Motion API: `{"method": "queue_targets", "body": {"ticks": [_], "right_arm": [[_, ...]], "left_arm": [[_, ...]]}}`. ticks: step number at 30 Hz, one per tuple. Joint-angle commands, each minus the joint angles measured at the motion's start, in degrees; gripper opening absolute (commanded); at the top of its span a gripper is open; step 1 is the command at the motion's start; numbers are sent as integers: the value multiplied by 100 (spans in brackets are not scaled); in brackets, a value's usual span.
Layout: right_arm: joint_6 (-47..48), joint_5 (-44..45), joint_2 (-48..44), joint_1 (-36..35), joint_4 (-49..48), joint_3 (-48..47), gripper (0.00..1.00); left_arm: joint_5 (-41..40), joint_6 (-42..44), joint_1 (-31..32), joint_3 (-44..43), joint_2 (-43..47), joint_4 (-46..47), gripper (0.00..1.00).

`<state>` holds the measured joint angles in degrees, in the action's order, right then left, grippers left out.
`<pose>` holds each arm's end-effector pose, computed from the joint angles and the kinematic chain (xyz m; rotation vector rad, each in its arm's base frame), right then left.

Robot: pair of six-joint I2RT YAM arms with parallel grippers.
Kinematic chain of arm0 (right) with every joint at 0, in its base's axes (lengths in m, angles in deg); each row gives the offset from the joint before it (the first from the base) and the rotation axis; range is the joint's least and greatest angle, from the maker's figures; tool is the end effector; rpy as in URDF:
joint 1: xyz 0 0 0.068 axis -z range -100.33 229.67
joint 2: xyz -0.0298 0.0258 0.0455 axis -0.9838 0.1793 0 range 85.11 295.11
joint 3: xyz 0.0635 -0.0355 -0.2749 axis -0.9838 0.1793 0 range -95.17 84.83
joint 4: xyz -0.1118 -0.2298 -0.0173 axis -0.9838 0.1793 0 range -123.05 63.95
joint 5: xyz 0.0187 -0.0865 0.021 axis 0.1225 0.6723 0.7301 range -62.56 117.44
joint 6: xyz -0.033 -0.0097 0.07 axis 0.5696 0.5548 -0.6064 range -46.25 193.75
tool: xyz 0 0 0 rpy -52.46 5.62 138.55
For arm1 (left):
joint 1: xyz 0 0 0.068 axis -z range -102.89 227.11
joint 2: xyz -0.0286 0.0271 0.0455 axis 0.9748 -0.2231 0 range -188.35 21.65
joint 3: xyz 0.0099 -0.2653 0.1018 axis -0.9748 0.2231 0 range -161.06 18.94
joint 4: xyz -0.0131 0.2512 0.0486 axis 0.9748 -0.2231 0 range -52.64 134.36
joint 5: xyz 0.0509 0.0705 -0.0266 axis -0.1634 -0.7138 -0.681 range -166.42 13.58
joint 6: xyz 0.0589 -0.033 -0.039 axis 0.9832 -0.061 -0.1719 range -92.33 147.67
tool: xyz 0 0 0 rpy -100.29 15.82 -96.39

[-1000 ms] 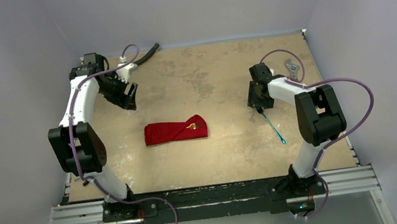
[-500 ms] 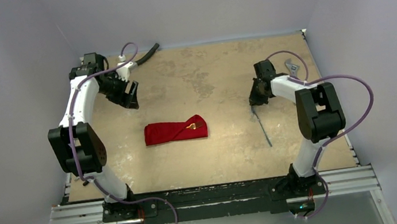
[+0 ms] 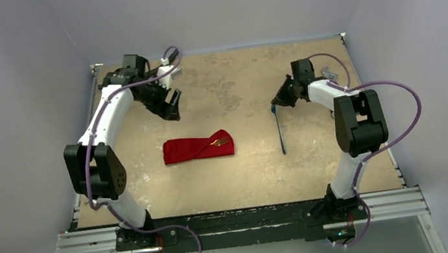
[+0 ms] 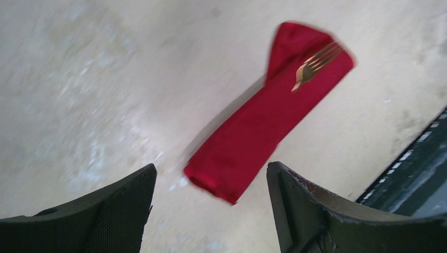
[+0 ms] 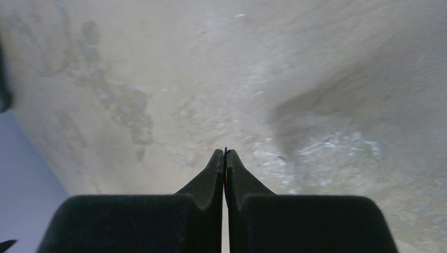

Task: Fold the napkin into a case and place the utensils inside
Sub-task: Pick up the fork from the center of the board, then pass from the right arm to the left

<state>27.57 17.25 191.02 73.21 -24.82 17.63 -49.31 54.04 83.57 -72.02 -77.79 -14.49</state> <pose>0.4113 0.0585 0.1740 0.7573 2.3531 0.6297 0.3566 -0.0710 0.2867 0.8637 2.4825 -0.5326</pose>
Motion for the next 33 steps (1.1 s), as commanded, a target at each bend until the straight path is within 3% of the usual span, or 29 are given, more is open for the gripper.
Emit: {"method": "queue_targets", "body": {"ticks": [1, 6, 11, 15, 19, 23, 28, 33], "right_arm": [[-666, -831, -965, 4, -975, -73, 0], [-1468, -1434, -1969, -113, -2082, 106, 0], [-1896, -1603, -2407, -549, -2542, -301, 0], [-2737, -1658, -2527, -1032, -3853, -75, 0], [-3504, -1455, -2485, -1448, -4944, 107, 0], [-3911, -1253, -2329, -1741, -5661, 181, 0], [-4163, -918, -2151, -2087, -6332, 222, 0], [-3973, -530, -2188, -2225, -6747, 320, 0]], "left_arm": [[936, -799, 367, -224, 288, 378, 77], [2250, -1470, 556, -437, 138, 656, 89], [2984, -1552, 991, -239, 407, 946, 93], [3647, -1722, 1199, -387, 493, 913, 94], [3819, -1929, 1314, -254, 641, 1118, 94], [3948, -2489, 1341, 299, 1025, 2028, 85], [4090, -2540, 1345, 342, 1084, 2131, 75], [4443, -2310, 1343, 276, 1052, 1868, 44]]}}
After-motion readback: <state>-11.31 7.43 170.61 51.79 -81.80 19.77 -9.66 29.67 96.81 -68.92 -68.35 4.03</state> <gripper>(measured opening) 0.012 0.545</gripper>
